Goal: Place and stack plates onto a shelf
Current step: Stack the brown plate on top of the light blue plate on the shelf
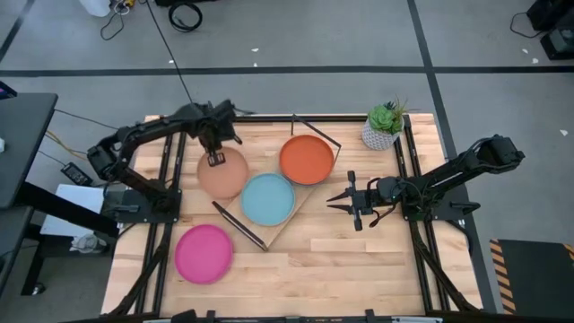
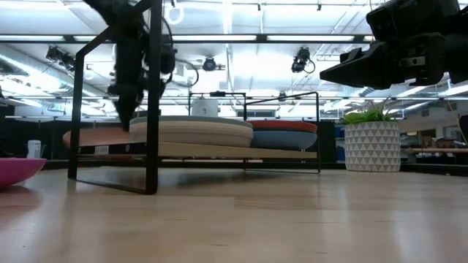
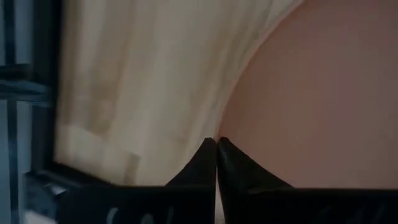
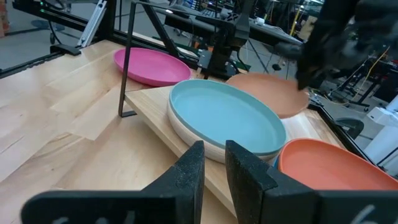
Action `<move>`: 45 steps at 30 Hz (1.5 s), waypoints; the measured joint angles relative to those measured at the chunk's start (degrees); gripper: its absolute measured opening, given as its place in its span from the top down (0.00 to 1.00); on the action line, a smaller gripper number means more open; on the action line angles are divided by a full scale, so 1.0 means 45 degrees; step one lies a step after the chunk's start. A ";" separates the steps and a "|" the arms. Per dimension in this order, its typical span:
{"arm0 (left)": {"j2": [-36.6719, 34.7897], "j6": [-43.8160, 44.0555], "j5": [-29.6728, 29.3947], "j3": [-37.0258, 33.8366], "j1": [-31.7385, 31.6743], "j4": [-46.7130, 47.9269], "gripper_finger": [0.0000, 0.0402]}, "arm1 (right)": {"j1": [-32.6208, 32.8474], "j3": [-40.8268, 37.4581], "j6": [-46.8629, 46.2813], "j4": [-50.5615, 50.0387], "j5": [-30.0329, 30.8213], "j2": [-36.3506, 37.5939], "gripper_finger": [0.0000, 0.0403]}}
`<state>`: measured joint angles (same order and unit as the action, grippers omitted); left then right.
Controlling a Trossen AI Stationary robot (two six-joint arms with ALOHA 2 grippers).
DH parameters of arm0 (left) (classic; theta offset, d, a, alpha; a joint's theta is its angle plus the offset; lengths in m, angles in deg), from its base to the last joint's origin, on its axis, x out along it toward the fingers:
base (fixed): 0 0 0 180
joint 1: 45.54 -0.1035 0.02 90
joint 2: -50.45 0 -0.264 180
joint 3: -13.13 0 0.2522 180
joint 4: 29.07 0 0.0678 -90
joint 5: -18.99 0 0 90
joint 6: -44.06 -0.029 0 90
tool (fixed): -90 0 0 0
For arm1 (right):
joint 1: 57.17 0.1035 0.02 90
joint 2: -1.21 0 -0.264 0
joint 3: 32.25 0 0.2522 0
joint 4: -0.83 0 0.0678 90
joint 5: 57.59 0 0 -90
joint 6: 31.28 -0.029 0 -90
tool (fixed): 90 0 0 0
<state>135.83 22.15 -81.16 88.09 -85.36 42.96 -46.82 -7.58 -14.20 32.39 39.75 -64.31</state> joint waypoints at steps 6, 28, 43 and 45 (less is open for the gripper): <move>-0.0005 0.0021 0.0335 0.2388 -0.0505 0.1387 0.99 | 0.0000 0.0000 0.0000 -0.0023 0.0000 0.0000 0.82; 0.0764 0.2706 0.3359 0.3607 0.5392 -0.2504 0.99 | -0.0010 -0.0325 0.0087 0.0123 0.0068 0.0000 0.82; 0.2088 0.2409 0.2340 0.3596 0.5957 -0.2429 0.98 | -0.0010 -0.0325 0.0092 0.0588 -0.0246 0.0000 0.82; 0.2092 0.2407 0.2346 0.3607 0.5638 -0.2163 0.98 | -0.0010 -0.0325 0.0092 0.0589 -0.0272 0.0000 0.82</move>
<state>145.25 32.99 -70.61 104.32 -59.99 33.22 -46.87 -9.04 -13.79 35.04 38.52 -64.31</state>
